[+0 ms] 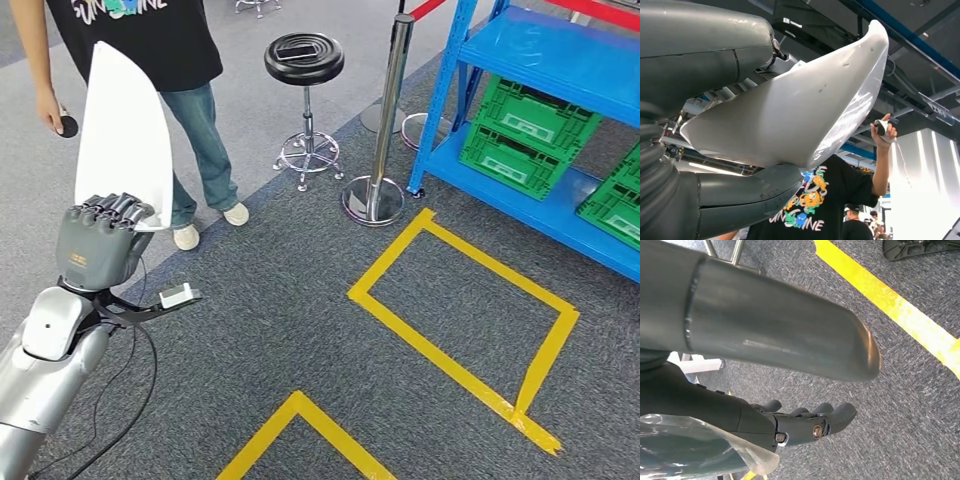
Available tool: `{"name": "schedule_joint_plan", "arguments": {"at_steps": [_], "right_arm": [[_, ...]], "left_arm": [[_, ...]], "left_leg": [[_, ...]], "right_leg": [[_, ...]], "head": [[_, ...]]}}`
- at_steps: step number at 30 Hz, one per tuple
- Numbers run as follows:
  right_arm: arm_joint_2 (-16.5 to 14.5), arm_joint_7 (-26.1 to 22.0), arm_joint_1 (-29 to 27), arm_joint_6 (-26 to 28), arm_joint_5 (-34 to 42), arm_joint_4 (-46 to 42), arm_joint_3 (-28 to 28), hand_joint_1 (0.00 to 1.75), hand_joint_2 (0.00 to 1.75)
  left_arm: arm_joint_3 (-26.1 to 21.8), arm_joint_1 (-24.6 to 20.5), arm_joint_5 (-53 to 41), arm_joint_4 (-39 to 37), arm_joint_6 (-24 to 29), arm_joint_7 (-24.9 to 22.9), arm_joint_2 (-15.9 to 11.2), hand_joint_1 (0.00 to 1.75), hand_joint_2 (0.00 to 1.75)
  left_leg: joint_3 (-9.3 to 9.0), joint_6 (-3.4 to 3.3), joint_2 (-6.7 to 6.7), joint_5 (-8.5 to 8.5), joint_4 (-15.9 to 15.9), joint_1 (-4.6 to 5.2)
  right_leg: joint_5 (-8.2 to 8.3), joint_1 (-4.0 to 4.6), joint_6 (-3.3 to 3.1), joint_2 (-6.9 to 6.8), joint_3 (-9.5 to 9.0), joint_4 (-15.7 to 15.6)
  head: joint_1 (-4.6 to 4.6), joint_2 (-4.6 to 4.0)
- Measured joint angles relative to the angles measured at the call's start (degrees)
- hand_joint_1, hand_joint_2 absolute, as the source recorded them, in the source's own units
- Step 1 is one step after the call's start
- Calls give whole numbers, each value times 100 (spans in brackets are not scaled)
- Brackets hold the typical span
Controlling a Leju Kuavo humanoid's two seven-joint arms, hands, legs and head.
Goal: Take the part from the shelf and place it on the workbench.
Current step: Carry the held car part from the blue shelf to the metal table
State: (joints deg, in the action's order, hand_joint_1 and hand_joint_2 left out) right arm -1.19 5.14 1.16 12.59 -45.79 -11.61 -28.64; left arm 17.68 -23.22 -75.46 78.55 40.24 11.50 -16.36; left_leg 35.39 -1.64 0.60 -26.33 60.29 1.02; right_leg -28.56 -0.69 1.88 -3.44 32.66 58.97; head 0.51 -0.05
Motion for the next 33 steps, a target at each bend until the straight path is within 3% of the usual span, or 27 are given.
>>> {"name": "schedule_joint_plan", "arguments": {"at_steps": [2, 4, 6, 8, 9, 10, 11, 13, 15, 18, 20, 23, 25, 26, 29, 31, 33], "right_arm": [[-8, -13, 2, 2, -9, 0, -13, 0, 0], [-14, -21, 2, 6, -25, 0, -30, 0, 0], [-14, -22, 4, 5, -37, 0, -39, 0, 0], [-15, -21, 1, 2, -42, 0, -43, 0, 0], [-15, -18, -7, 2, -43, 0, -45, 0, 0], [-15, -15, -16, 1, -44, 0, -47, 0, 0], [-15, -10, -24, 1, -45, 0, -49, 0, 0], [-16, -1, -27, -4, -49, 2, -52, 0, 0], [-23, 9, -21, -17, -52, 9, -55, 0, 0], [-28, 25, -31, -26, -57, 16, -58, 0, 0], [-30, 30, -36, -26, -58, 17, -61, 0, 0], [-29, 26, -17, -27, -66, 17, -67, 0, 0], [-27, 26, -15, -30, -80, 17, -72, 0, 0], [-26, 26, -15, -32, -88, 17, -74, 0, 0], [-28, 12, -15, -31, -98, 17, -76, 0, 0], [-32, -7, -10, -17, -109, 17, -76, 0, 0], [-36, -19, -8, 9, -146, 17, -76, 0, 0]], "left_arm": [[-5, -2, 18, 0, 0, -16, -2, 175, 175], [-7, -12, 35, 0, 1, -34, -1, 175, 175], [-4, -45, 42, -3, 1, -55, 4, 175, 175], [5, -69, 44, -14, 0, -68, 13, 175, 175], [14, -66, 43, -21, 0, -70, 17, 175, 175], [23, -65, 43, -27, 0, -73, 21, 175, 175], [31, -63, 42, -32, 0, -78, 23, 175, 175], [39, -64, 43, -36, 0, -96, 25, 175, 175], [45, -78, 44, -41, -1, -114, 26, 175, 175], [63, -76, 47, -52, -1, -121, 27, 175, 175], [67, -85, 49, -55, 1, -121, 24, 175, 175], [75, -105, 46, -57, 0, -125, 17, 175, 175], [90, -85, 44, -59, 0, -117, 13, 175, 175], [95, -78, 47, -59, 0, -109, 8, 175, 175], [95, -79, 53, -59, 0, -86, -22, 175, 175], [94, -96, 53, -59, 0, -81, -36, 175, 175], [92, -110, 53, -58, 1, -80, -52, 175, 175]], "left_leg": [[-20, -74, -7, -12, -71, 8], [-128, -144, -21, 14, -200, -17], [-221, -170, -38, 47, -266, -37], [-228, -170, -68, 47, -267, -32], [-232, -163, -87, 41, -264, -30], [-237, -151, -105, 34, -257, -34], [-249, -129, -123, 21, -245, -43], [-271, -58, -146, -26, -204, -69], [-233, 20, -161, -72, -138, -77], [-180, 91, -181, -97, -83, -81], [-123, 145, -162, -186, 95, -93], [370, 226, -130, -603, 1068, -116], [651, 224, -130, -700, 1492, -123], [644, 204, -130, -579, 1394, -118], [220, 76, -116, 42, 326, -53], [58, -4, -97, 150, -93, 3], [27, -34, -113, 161, -185, 24]], "right_leg": [[74, -12, 60, -11, -17, 34], [69, -25, 99, 63, 7, 145], [-196, -36, 80, 225, 185, 511], [-527, -37, 74, 326, 530, 1168], [-598, -39, 93, 337, 681, 1403], [-559, -44, 108, 340, 755, 1457], [-401, -52, 117, 340, 725, 1290], [29, -75, 118, 362, 471, 588], [155, -69, 74, 418, 305, 117], [148, -48, -60, 436, 251, 84], [144, -61, -108, 419, 195, 74], [100, -55, -168, 399, 136, 65], [72, -32, -189, 389, 108, 66], [57, -20, -195, 388, 88, 66], [18, -1, -191, 387, 12, 47], [11, -5, -165, 377, 4, 21], [4, -8, -110, 344, -12, -17]], "head": [[-1, 0], [-9, 1], [-27, 1], [-43, 1], [-46, 1], [-46, 1], [-47, 1], [-50, 1], [-58, 1], [-48, 1], [-36, 1], [-22, 1], [-22, 1], [-23, 1], [-25, 1], [-17, 1], [-2, 1]]}}
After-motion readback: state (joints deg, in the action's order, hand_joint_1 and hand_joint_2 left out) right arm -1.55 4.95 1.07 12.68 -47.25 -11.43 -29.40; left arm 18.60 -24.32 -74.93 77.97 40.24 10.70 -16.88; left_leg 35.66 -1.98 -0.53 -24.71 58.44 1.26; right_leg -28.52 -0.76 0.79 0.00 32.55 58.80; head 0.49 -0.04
